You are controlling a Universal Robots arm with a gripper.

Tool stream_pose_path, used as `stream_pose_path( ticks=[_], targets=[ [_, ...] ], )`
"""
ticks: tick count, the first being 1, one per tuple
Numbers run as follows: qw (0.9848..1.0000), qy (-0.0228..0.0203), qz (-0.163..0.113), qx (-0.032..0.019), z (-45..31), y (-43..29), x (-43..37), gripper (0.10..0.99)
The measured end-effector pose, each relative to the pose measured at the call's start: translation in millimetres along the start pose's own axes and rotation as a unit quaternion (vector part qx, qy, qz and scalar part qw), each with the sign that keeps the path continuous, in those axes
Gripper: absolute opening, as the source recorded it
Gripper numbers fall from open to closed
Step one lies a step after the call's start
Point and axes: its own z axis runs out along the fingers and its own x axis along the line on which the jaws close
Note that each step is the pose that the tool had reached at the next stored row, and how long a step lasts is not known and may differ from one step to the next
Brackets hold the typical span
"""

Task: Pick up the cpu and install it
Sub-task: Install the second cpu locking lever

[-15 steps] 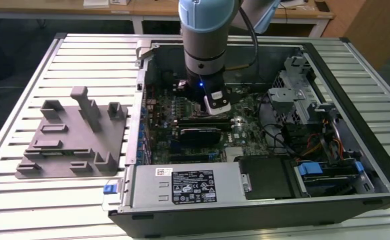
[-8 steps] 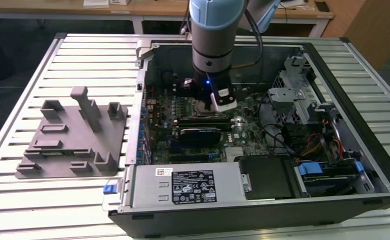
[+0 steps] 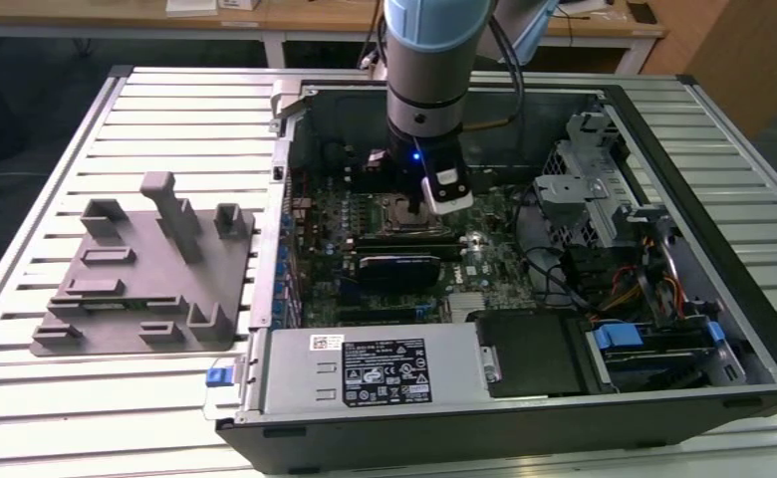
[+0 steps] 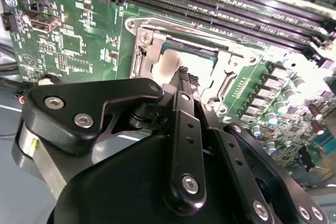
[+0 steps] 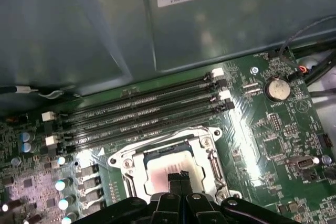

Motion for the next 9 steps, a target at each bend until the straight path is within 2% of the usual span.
stream_pose_path(
  ticks=[9],
  targets=[
    [1.0000, -0.0002, 0.000, 0.0008, -5.7, 1.8, 0.1, 0.106]
  ],
)
